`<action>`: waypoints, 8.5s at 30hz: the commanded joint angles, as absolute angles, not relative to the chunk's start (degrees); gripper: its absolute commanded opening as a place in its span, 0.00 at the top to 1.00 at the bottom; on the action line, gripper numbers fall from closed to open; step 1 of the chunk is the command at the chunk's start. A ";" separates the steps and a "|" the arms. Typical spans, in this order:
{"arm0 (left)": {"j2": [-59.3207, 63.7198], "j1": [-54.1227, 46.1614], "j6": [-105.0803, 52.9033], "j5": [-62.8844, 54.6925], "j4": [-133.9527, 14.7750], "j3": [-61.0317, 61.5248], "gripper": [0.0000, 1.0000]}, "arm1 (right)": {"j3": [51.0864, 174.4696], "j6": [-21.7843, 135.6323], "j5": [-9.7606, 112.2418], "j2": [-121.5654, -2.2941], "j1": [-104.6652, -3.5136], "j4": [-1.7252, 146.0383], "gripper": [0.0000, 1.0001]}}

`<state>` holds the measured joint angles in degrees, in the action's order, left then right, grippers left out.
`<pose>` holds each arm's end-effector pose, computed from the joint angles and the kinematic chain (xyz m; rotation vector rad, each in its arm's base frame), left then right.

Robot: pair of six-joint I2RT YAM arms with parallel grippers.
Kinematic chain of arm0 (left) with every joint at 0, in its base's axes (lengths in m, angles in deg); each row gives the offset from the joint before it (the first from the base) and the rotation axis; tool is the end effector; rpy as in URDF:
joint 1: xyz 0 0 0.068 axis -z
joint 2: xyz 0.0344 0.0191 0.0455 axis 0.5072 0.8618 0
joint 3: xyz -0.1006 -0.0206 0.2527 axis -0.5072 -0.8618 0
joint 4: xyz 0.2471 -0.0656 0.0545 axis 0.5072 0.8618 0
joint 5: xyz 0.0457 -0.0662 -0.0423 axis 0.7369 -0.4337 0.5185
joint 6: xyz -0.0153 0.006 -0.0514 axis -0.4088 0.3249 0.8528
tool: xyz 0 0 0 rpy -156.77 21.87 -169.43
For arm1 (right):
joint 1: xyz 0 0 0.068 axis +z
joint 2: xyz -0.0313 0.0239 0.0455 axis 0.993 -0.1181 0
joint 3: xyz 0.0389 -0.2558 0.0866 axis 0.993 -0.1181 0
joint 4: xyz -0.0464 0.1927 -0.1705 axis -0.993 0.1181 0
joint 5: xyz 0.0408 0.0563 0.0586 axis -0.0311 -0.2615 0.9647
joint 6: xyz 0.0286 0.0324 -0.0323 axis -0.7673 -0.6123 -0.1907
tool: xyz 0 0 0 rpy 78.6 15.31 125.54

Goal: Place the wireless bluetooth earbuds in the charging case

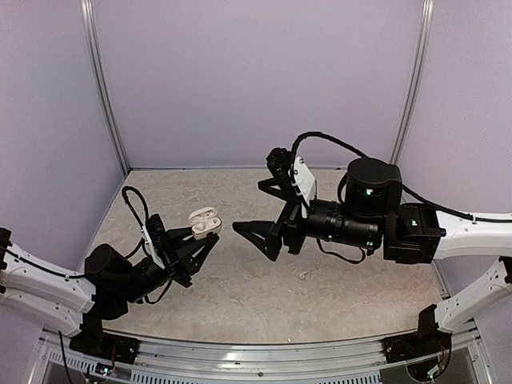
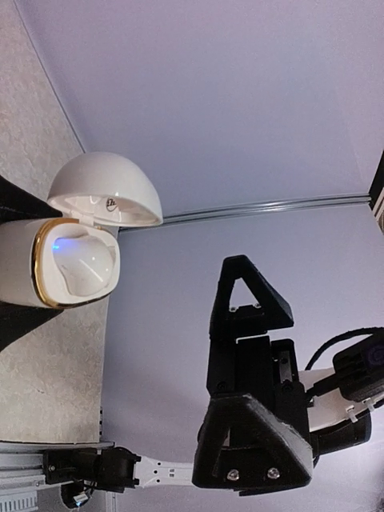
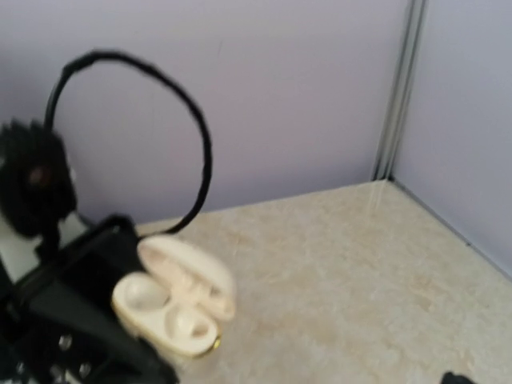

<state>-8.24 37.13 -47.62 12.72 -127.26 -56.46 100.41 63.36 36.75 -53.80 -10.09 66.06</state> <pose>0.0870 -0.1972 0.2431 0.6793 1.0599 -0.7843 0.0921 0.2890 0.3759 -0.9406 1.4379 0.8719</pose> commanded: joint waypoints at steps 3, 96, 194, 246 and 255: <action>-9.73 36.76 -45.96 9.98 -125.29 -56.83 0.91 | 99.11 64.63 38.71 -50.58 -10.44 71.15 0.01; -12.76 34.01 -43.22 8.09 -121.91 -59.36 0.89 | 107.71 65.90 50.85 -87.33 -33.77 115.13 0.61; -12.14 32.69 -38.67 -5.07 -122.30 -55.84 0.90 | 97.89 96.49 31.91 -57.50 -1.14 51.37 0.85; -13.59 32.65 -38.02 -4.78 -122.61 -56.80 0.91 | 96.37 93.01 38.43 -63.12 -4.69 49.40 0.87; -14.06 32.65 -38.44 -4.65 -122.35 -56.89 0.91 | 95.91 93.53 35.87 -64.30 -5.15 49.57 0.87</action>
<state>-13.05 32.87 -38.05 -4.61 -120.84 -57.40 96.41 94.09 36.68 -62.91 -4.56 48.93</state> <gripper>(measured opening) 0.234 0.159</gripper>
